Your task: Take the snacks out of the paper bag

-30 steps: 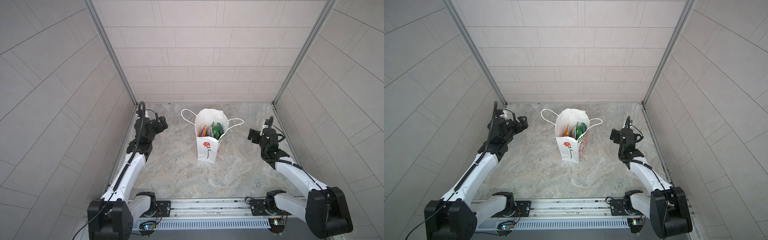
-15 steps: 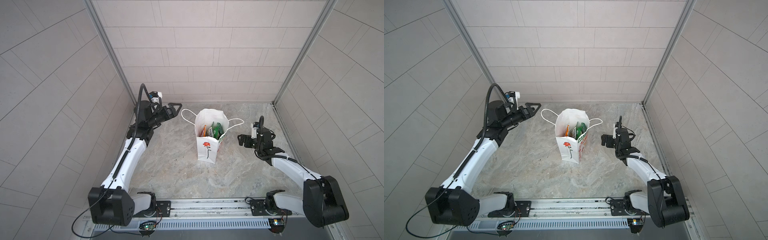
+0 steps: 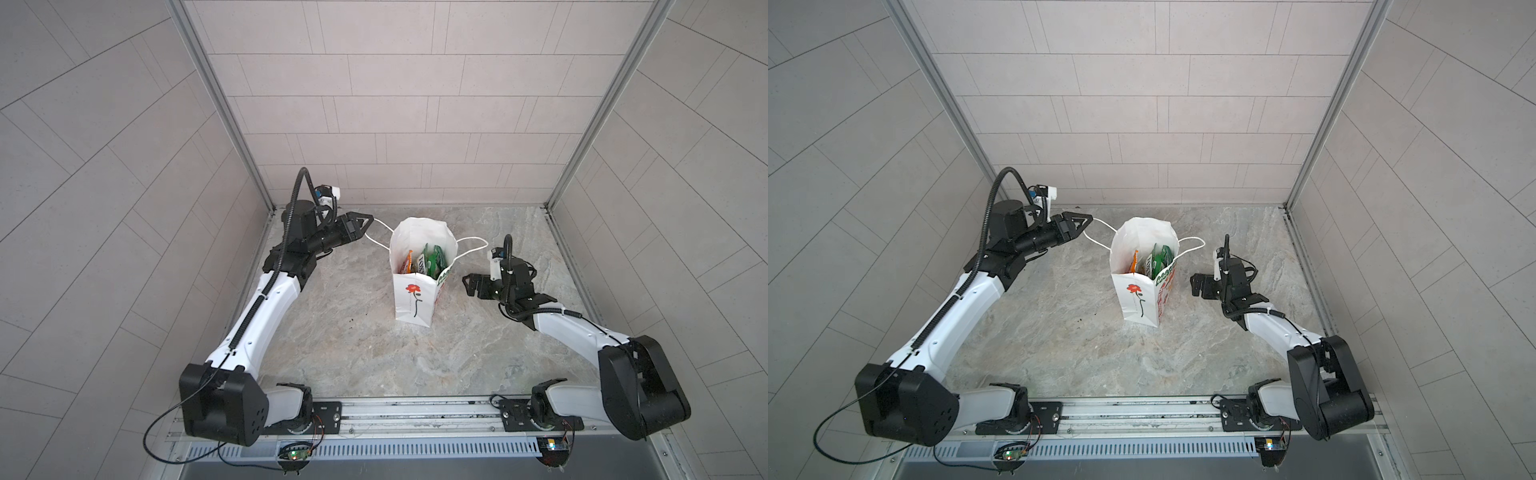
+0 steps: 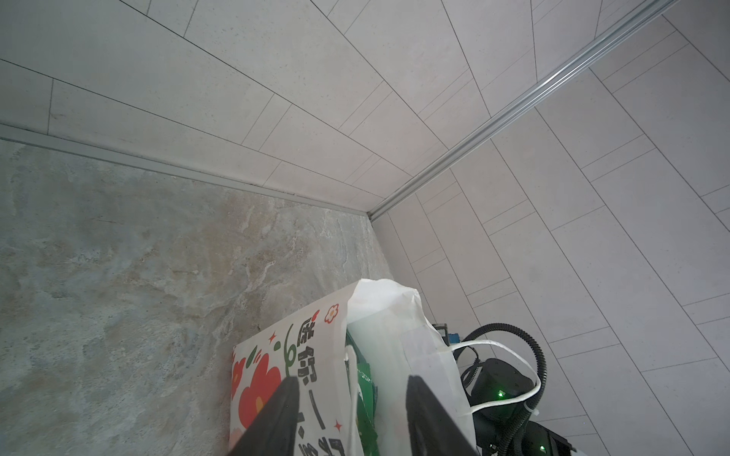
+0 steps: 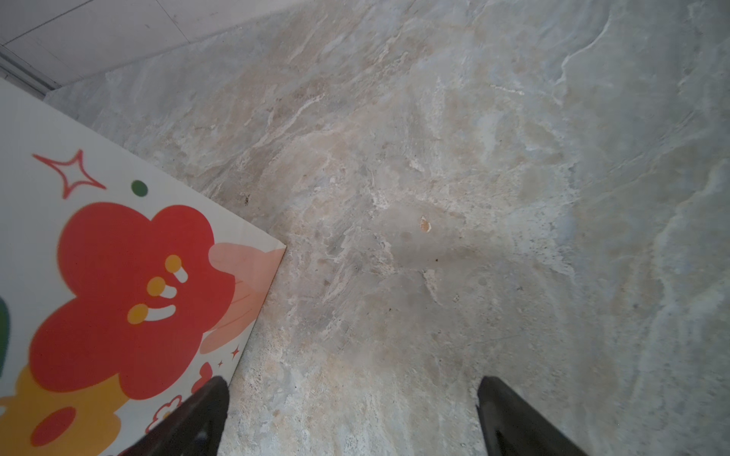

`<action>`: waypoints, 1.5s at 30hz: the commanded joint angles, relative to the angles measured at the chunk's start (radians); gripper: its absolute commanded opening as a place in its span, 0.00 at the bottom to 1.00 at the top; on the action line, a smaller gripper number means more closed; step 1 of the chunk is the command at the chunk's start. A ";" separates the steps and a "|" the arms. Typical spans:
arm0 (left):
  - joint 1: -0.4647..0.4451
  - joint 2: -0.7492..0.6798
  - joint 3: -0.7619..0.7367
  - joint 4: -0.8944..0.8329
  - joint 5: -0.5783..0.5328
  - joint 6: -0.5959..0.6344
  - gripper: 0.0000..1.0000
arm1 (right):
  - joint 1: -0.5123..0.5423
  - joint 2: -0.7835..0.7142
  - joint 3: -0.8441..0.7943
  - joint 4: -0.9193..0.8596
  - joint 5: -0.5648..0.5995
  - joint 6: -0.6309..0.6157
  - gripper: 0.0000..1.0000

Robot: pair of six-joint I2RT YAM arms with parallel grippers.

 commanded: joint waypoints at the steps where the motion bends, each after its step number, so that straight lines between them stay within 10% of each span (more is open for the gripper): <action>1: -0.009 0.018 0.032 0.027 0.012 -0.014 0.48 | 0.015 0.010 0.012 0.009 -0.009 0.013 0.99; 12: -0.015 0.034 0.056 0.020 0.013 -0.012 0.00 | 0.122 0.097 0.043 0.057 0.003 0.035 0.99; 45: -0.027 0.086 0.494 -0.435 0.009 0.230 0.00 | 0.527 0.685 0.478 0.453 -0.087 0.292 0.99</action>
